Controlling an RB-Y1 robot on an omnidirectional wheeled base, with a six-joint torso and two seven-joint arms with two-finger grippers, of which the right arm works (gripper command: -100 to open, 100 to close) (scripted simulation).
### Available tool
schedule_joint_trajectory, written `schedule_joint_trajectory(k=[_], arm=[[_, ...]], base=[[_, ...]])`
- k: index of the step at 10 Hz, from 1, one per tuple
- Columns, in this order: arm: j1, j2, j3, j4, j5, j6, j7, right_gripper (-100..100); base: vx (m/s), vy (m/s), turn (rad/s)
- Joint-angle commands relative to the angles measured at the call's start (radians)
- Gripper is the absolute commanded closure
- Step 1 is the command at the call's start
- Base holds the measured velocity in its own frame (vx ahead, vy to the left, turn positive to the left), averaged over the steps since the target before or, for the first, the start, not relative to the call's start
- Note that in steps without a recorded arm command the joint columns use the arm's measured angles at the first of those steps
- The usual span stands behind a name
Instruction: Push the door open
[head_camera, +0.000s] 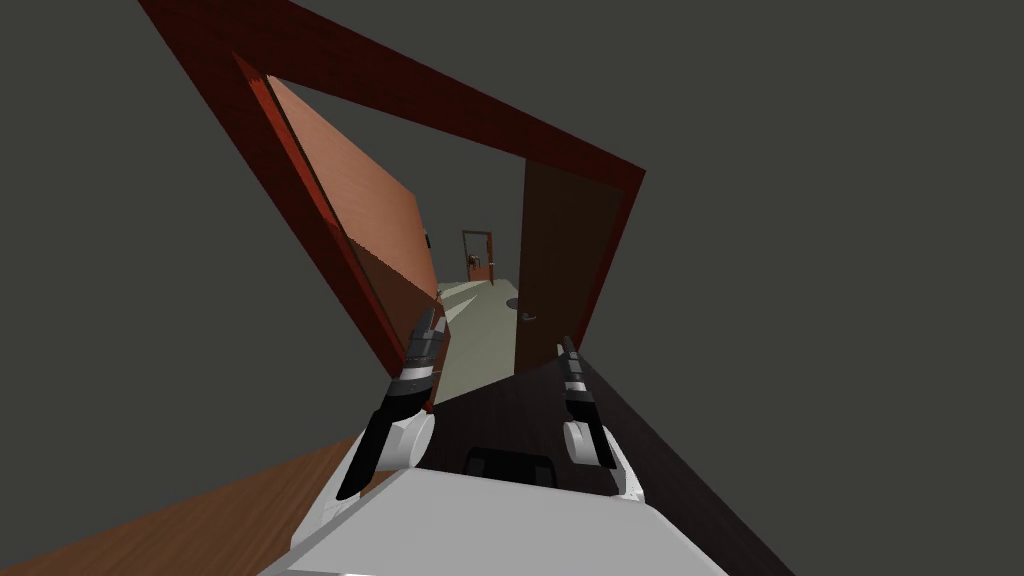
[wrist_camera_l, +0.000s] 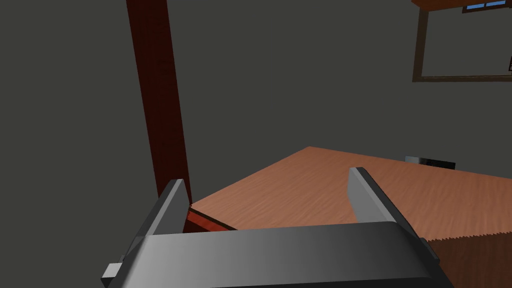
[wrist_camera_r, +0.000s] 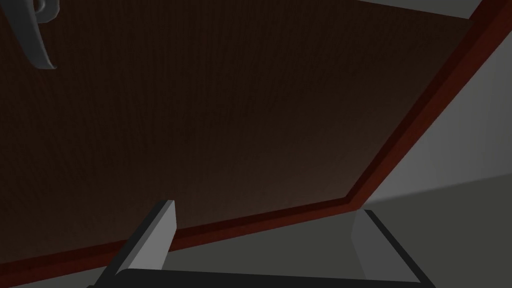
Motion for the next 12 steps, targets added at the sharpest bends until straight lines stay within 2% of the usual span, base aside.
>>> schedule_joint_trajectory(k=[1,6,7,9,10,12], arm=[[-0.017,-0.004,0.001,0.047,0.003,-0.009,-0.005,-100],[-0.071,-0.003,0.011,0.183,0.017,-0.039,-0.014,-100],[-0.071,-0.003,0.011,0.197,0.017,-0.039,-0.014,-100],[-0.098,-0.001,0.015,0.259,0.025,-0.054,-0.018,-100],[-0.098,-0.001,0.015,0.272,0.025,-0.054,-0.018,-100],[-0.124,0.003,0.02,0.338,0.032,-0.069,-0.023,-100]], base=[[0.044,-0.028,0.048],[0.07,-0.048,0.06],[0.055,-0.042,0.034],[0.06,-0.052,0.061],[0.063,-0.046,0.031],[0.06,-0.051,0.059]])
